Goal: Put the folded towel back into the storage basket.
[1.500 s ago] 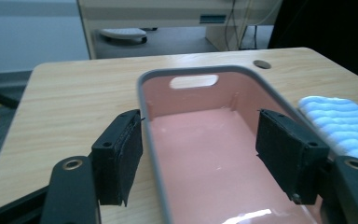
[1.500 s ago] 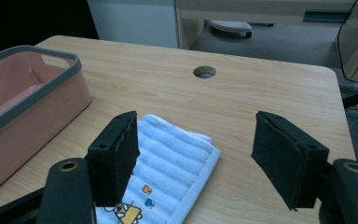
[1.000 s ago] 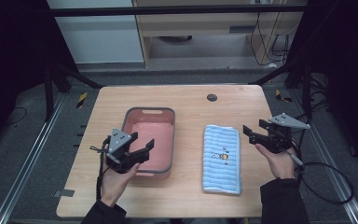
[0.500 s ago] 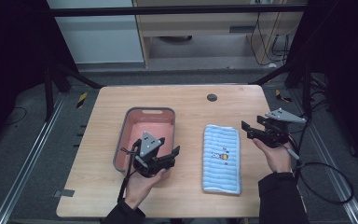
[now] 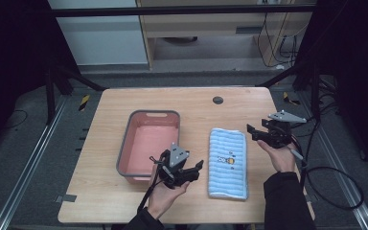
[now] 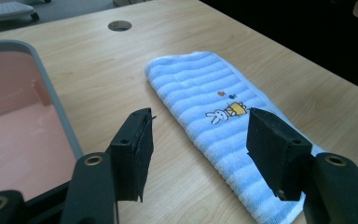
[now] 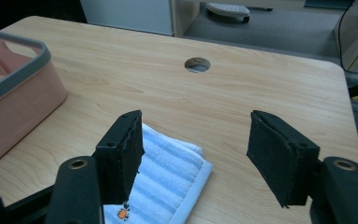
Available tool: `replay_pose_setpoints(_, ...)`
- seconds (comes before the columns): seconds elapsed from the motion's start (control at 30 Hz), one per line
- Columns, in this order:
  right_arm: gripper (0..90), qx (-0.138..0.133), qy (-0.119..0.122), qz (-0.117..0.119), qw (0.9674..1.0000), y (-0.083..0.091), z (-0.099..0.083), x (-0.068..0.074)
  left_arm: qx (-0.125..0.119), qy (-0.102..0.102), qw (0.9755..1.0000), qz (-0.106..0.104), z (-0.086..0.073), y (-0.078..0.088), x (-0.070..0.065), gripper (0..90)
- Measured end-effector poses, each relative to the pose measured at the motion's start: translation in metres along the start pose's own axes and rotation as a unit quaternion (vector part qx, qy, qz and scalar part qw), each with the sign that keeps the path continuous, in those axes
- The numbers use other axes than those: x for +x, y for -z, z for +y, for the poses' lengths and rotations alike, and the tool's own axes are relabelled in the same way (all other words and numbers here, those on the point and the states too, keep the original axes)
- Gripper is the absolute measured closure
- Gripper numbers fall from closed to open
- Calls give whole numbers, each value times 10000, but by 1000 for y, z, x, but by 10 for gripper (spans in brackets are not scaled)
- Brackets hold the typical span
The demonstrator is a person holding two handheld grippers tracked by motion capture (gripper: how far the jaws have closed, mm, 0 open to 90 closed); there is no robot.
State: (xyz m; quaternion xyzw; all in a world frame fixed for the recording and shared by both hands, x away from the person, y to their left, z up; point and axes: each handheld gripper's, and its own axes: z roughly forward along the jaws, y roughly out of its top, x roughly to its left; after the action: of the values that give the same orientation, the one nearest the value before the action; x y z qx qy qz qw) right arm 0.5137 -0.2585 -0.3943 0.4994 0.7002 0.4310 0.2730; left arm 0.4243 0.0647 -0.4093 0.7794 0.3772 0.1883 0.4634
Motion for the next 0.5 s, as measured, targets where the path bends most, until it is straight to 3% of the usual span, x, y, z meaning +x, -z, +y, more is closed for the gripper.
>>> replay_pose_setpoints(0.5,361,265,-162,13,9995,-30,-19,-8,387,25,9989,-244,-21,-34,-19,402)
